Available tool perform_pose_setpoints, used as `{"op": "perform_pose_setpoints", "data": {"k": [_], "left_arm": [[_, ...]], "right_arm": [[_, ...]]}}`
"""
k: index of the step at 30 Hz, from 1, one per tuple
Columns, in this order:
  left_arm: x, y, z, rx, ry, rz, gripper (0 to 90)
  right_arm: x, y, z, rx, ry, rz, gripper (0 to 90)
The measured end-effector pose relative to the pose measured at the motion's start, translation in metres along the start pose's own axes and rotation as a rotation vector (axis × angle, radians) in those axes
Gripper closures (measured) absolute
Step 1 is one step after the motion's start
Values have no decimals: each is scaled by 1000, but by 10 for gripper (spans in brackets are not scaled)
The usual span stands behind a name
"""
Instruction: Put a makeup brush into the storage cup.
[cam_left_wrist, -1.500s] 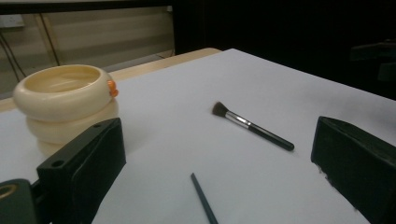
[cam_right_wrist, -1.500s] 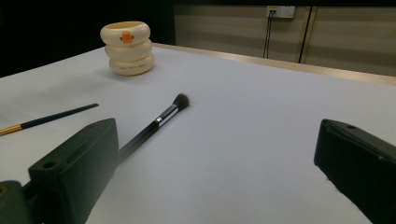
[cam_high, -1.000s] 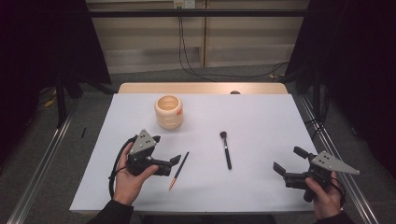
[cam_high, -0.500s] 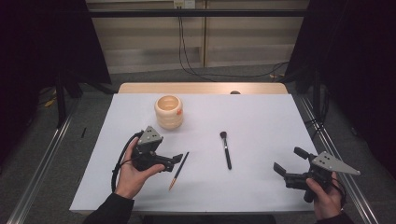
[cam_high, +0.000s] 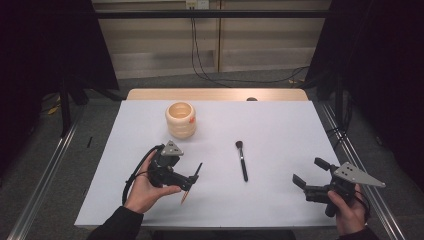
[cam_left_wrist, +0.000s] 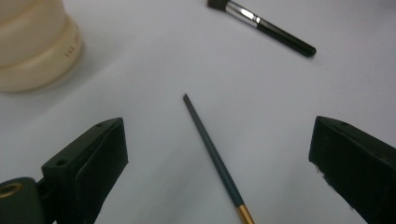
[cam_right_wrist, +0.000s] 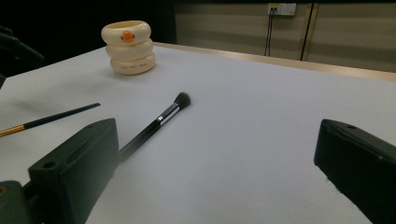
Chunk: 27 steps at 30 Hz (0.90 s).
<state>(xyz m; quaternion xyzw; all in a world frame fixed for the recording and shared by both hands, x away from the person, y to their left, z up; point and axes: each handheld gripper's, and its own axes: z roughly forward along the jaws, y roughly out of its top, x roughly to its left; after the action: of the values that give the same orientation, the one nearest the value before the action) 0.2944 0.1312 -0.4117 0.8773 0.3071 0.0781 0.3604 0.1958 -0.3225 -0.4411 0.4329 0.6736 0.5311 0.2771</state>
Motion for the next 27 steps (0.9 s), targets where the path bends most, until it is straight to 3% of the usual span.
{"op": "perform_pose_setpoints", "data": {"k": [2, 4, 7, 10, 14, 19, 20, 23, 25, 27], "left_arm": [[1, 0, 3, 51, -33, -27, 64], [3, -1, 5, 91, -31, -26, 78], [4, -2, 8, 132, -50, -42, 94], [4, -2, 11, 158, -54, -17, 136], [8, 0, 18, 225, -70, -64, 133], [5, -1, 23, 274, -77, -69, 182], [5, 0, 23, 284, -82, -58, 213], [3, -1, 26, 315, -52, -87, 303], [3, -1, 27, 332, -66, -106, 373], [3, -1, 28, 342, -62, -111, 387]], "right_arm": [[1, 0, 0, -2, -3, 4, 0], [1, 0, 0, 3, 3, 2, 0], [0, 0, 1, 3, 6, -5, 0], [0, 0, 1, 5, 4, -3, 0], [0, -1, 1, 7, 4, -1, 0], [0, -1, 1, 11, 4, 4, 0], [0, -1, 1, 12, 5, 5, 0], [0, -1, 1, 13, 5, 2, 0], [1, -1, 1, 13, 5, 6, 0], [1, -1, 1, 13, 6, 6, 0]]}}
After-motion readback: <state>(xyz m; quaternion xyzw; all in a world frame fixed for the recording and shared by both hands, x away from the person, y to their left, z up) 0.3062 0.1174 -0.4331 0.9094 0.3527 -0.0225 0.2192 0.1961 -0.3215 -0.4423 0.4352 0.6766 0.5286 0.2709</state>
